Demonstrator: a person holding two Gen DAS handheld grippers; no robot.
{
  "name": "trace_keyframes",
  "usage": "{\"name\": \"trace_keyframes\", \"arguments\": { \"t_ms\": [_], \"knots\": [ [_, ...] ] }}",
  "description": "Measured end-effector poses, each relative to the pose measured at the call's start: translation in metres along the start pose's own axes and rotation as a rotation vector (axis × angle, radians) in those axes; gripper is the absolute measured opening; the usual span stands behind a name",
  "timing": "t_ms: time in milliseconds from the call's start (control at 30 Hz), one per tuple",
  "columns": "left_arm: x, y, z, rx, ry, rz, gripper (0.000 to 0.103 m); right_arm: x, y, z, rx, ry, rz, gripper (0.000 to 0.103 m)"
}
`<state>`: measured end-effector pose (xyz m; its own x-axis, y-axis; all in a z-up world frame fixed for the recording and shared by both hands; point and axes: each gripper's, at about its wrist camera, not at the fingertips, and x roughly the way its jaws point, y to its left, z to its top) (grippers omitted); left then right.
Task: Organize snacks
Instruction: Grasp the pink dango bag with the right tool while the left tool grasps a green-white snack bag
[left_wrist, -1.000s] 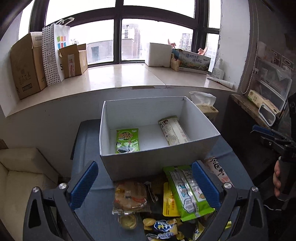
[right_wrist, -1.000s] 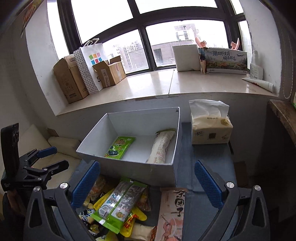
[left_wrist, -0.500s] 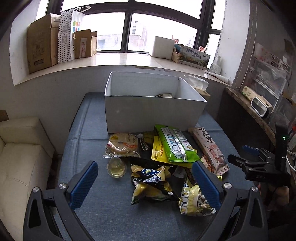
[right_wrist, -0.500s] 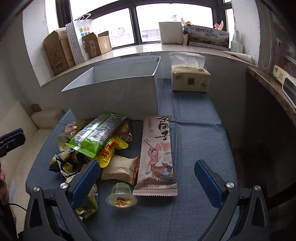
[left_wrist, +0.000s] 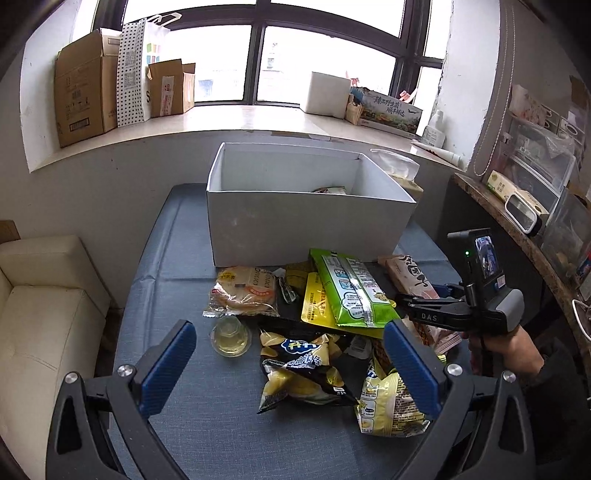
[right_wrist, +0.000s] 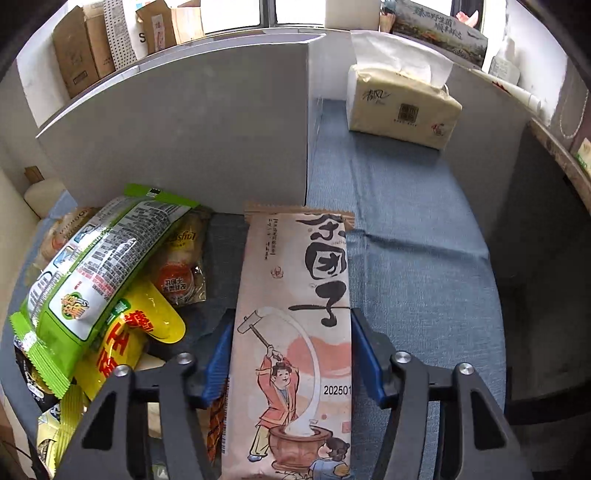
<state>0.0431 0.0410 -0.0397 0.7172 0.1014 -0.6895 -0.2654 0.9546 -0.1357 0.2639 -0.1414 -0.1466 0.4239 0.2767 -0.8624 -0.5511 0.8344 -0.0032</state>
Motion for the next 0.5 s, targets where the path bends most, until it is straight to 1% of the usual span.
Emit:
{"name": "trace_keyframes", "arguments": {
  "t_ms": [67, 200, 300, 400, 500],
  "knots": [
    [0.001, 0.001, 0.0, -0.003, 0.007, -0.005, 0.103, -0.001, 0.001, -0.002, 0.002, 0.0, 0.005, 0.058],
    [0.002, -0.002, -0.002, 0.004, 0.018, -0.002, 0.103, -0.006, 0.0, -0.01, -0.017, -0.042, 0.036, 0.057],
    [0.007, -0.009, 0.001, 0.022, 0.038, -0.003, 0.103, -0.011, -0.004, -0.013, -0.007, -0.034, 0.069, 0.057],
    [0.016, -0.023, 0.007, 0.056, 0.056, -0.033, 0.103, -0.026, -0.011, -0.015, 0.023, -0.054, 0.091, 0.057],
    [0.033, -0.047, 0.014, 0.114, 0.079, -0.057, 0.103, -0.051, -0.022, -0.016, 0.066, -0.111, 0.105, 0.057]
  ]
}}
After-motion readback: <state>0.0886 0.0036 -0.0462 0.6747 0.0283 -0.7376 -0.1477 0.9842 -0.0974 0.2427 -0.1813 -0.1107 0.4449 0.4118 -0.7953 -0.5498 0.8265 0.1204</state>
